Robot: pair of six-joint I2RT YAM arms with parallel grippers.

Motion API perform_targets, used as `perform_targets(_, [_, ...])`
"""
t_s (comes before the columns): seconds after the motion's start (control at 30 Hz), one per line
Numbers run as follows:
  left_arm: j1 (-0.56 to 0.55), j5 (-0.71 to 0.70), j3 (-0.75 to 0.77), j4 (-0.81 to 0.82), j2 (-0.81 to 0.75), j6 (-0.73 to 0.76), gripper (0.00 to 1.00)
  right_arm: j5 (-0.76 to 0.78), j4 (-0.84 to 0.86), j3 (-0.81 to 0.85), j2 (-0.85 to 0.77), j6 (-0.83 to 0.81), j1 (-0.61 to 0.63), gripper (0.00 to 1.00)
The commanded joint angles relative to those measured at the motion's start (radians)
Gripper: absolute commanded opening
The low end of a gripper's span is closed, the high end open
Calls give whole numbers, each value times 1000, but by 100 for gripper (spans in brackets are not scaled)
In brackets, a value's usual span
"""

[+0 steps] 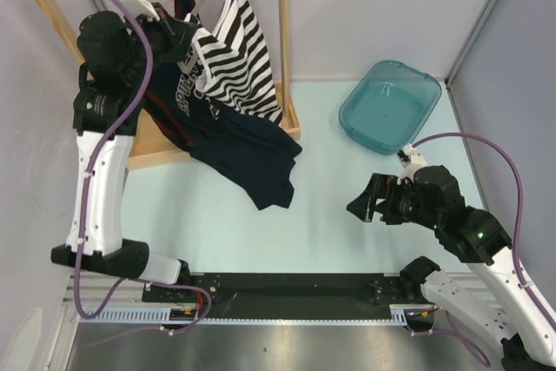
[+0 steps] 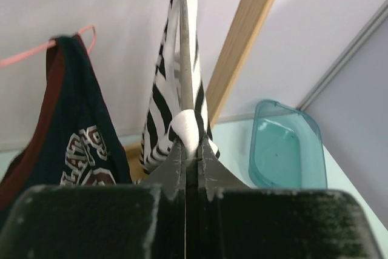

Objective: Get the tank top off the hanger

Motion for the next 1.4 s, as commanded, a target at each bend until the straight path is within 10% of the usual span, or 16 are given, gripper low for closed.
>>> perform_targets(0.0, [-1,29,-92,125,-189,-54,0,5,-4,-2,5,-10,1,100])
perform_targets(0.33, [-1,176,-416,70,-556,-113,0,21,-6,12,62,-56,4,100])
perform_targets(0.67, [-1,589,-416,287,-684,-415,0,48,-47,106,88,-122,7,100])
perform_targets(1.37, [-110,663,-1149,395,-892,-505,0,74,115,219,59,-175,7,100])
